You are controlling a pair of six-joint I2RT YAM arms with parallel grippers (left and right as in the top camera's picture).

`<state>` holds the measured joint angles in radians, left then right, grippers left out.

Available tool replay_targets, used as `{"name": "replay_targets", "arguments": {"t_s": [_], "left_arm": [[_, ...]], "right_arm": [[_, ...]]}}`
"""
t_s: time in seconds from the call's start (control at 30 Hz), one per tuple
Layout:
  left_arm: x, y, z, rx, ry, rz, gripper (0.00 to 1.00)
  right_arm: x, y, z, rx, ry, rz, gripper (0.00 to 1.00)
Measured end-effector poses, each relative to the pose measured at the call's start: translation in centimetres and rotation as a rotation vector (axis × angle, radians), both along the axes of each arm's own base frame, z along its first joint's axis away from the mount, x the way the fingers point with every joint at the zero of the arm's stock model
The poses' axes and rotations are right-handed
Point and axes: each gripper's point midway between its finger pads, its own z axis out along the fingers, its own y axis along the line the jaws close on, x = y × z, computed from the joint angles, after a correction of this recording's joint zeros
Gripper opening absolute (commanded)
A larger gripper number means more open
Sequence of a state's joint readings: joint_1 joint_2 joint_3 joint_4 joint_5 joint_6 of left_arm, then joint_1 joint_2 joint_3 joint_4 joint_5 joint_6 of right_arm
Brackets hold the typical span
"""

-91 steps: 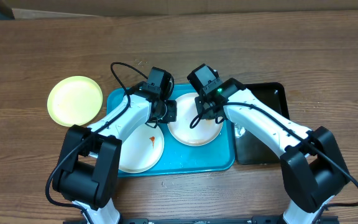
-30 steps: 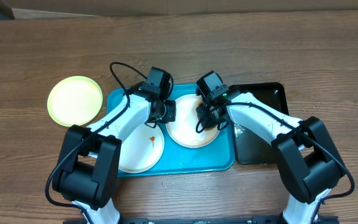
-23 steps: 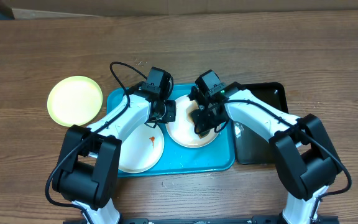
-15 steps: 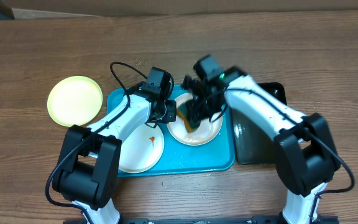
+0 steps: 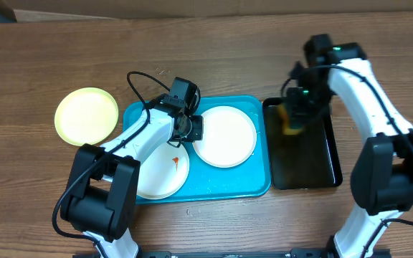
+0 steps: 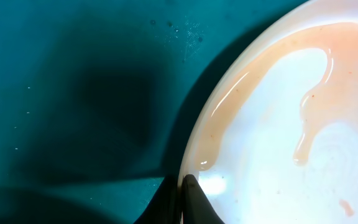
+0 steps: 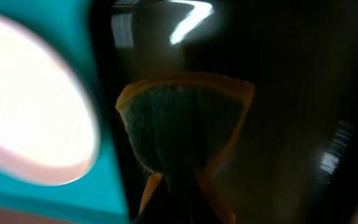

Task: Clean dirty plates on tray and stack at the side
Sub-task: 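Return the sponge to the black tray, release it, raise right arm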

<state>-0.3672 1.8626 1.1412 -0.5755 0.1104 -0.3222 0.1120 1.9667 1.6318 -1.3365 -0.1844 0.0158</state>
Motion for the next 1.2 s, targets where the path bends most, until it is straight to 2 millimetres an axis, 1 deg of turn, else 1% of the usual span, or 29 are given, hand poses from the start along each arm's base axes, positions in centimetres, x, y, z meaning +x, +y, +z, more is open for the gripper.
{"name": "replay_targets", "arguments": {"t_s": [0.07, 0.1, 0.27, 0.37, 0.4, 0.43, 0.5, 0.73, 0.8, 0.9, 1.0, 1.07, 1.1, 1.13, 1.17, 1.2], "left_arm": [[0.0, 0.0, 0.0, 0.000, 0.000, 0.000, 0.09], [0.0, 0.0, 0.0, 0.000, 0.000, 0.000, 0.09], [0.0, 0.0, 0.0, 0.001, 0.001, 0.000, 0.09], [0.0, 0.0, 0.0, 0.001, 0.001, 0.000, 0.09], [0.0, 0.0, 0.0, 0.001, 0.001, 0.000, 0.09], [0.0, 0.0, 0.0, 0.001, 0.001, 0.000, 0.10], [0.0, 0.0, 0.0, 0.001, 0.001, 0.000, 0.11], [0.0, 0.0, 0.0, 0.001, 0.001, 0.000, 0.11], [0.0, 0.1, 0.0, 0.003, 0.000, 0.001, 0.12], [0.0, 0.1, 0.0, 0.003, 0.000, 0.001, 0.12], [0.0, 0.1, 0.0, 0.003, 0.000, 0.001, 0.12], [0.0, 0.1, 0.0, 0.003, 0.000, 0.001, 0.12], [0.0, 0.1, 0.0, 0.003, 0.000, 0.001, 0.12], [0.0, 0.1, -0.1, 0.003, 0.001, 0.001, 0.11], [0.0, 0.1, -0.1, 0.003, 0.001, 0.001, 0.12], [0.0, 0.1, -0.1, 0.003, 0.001, 0.001, 0.12]], "right_arm": [[-0.1, -1.9, -1.0, -0.049, 0.010, -0.051, 0.04], [-0.3, -2.7, -1.7, -0.072, 0.014, -0.072, 0.04], [-0.2, -3.4, -4.5, -0.109, -0.015, -0.095, 0.05], [-0.4, -3.8, -5.9, -0.131, -0.025, -0.106, 0.32], [-0.4, -3.9, -6.0, -0.135, -0.025, -0.098, 0.43], [-0.5, -4.0, -6.1, -0.140, -0.024, -0.099, 0.50], [-0.3, -4.0, -6.1, -0.142, -0.031, -0.100, 0.57], [0.1, -4.1, -6.2, -0.147, -0.046, -0.125, 0.57], [0.4, -4.1, -6.5, -0.145, -0.065, -0.126, 0.57], [0.4, -4.1, -7.4, -0.145, -0.077, -0.132, 0.49], [-0.1, -4.2, -8.4, -0.146, -0.074, -0.137, 0.37], [-0.4, -4.3, -8.9, -0.149, -0.072, -0.134, 0.22], [-0.4, -4.3, -8.8, -0.148, -0.078, -0.135, 0.22], [-0.3, -4.3, -8.8, -0.148, -0.084, -0.139, 0.42], [-0.4, -4.3, -8.9, -0.147, -0.086, -0.141, 0.70], [-0.4, -4.2, -8.9, -0.143, -0.087, -0.135, 0.77]]}}
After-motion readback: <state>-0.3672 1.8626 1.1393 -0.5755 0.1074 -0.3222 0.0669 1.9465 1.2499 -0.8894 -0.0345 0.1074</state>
